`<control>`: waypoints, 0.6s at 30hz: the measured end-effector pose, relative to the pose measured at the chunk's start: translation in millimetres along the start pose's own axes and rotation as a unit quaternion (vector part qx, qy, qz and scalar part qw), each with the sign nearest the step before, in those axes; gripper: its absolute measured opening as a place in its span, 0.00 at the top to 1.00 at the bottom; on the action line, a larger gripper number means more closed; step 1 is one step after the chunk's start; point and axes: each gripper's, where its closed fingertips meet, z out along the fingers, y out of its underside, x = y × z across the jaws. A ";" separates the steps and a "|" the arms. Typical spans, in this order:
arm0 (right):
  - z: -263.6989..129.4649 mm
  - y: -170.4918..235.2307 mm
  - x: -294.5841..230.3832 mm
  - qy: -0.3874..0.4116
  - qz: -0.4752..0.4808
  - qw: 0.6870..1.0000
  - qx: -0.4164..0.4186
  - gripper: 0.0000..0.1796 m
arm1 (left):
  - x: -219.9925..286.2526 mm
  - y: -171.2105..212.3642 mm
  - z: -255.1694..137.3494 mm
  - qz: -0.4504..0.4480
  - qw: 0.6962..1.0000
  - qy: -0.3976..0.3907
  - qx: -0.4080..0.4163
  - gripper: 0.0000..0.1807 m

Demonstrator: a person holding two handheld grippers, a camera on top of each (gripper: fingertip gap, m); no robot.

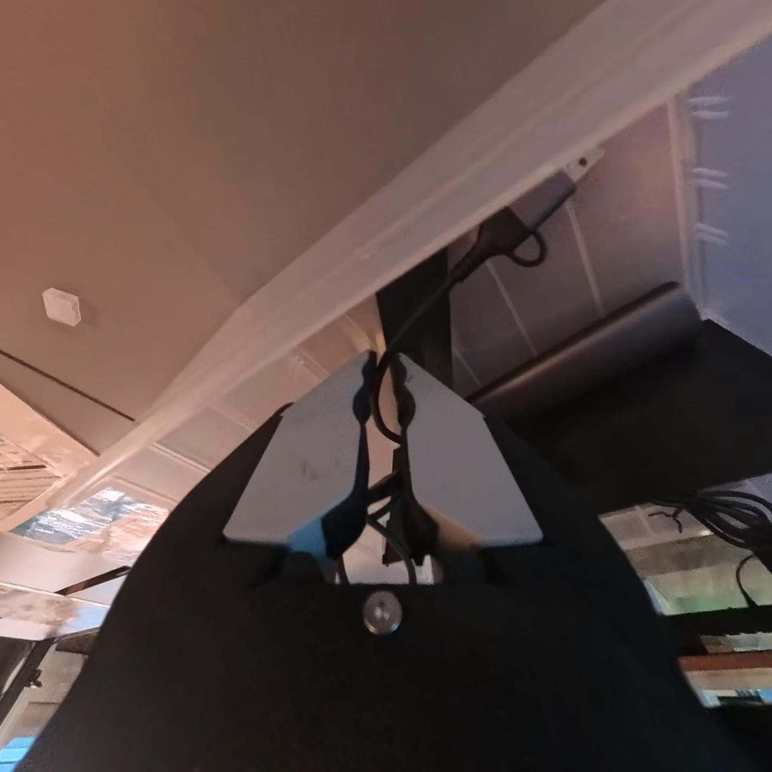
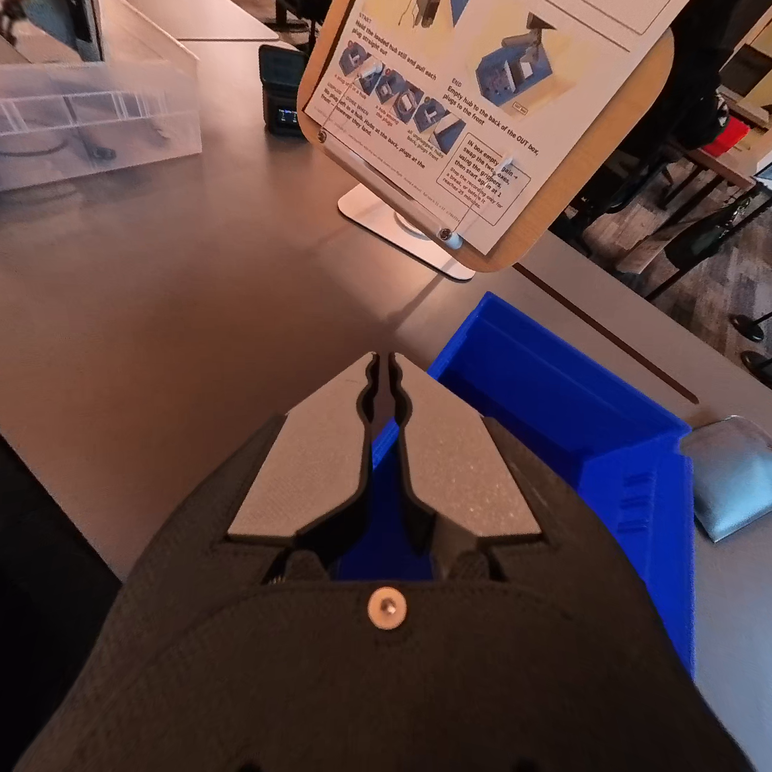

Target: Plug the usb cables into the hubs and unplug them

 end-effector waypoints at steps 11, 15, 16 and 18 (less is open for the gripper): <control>-22.6 -18.3 -6.1 0.002 -0.013 0.999 0.031 0.99 | 29.9 -3.7 -109.9 0.028 0.991 -0.074 0.107 1.00; -37.4 -29.3 -11.4 -0.003 -0.021 0.998 0.053 0.98 | 47.6 -12.3 -186.0 0.025 0.969 -0.135 0.203 1.00; -40.7 -31.5 -13.6 -0.007 -0.021 0.998 0.058 0.98 | 48.5 -12.4 -206.3 0.021 0.960 -0.166 0.225 1.00; -45.5 -32.9 -19.7 -0.024 -0.019 0.998 0.059 0.97 | 54.4 -12.4 -247.2 0.015 0.937 -0.224 0.268 1.00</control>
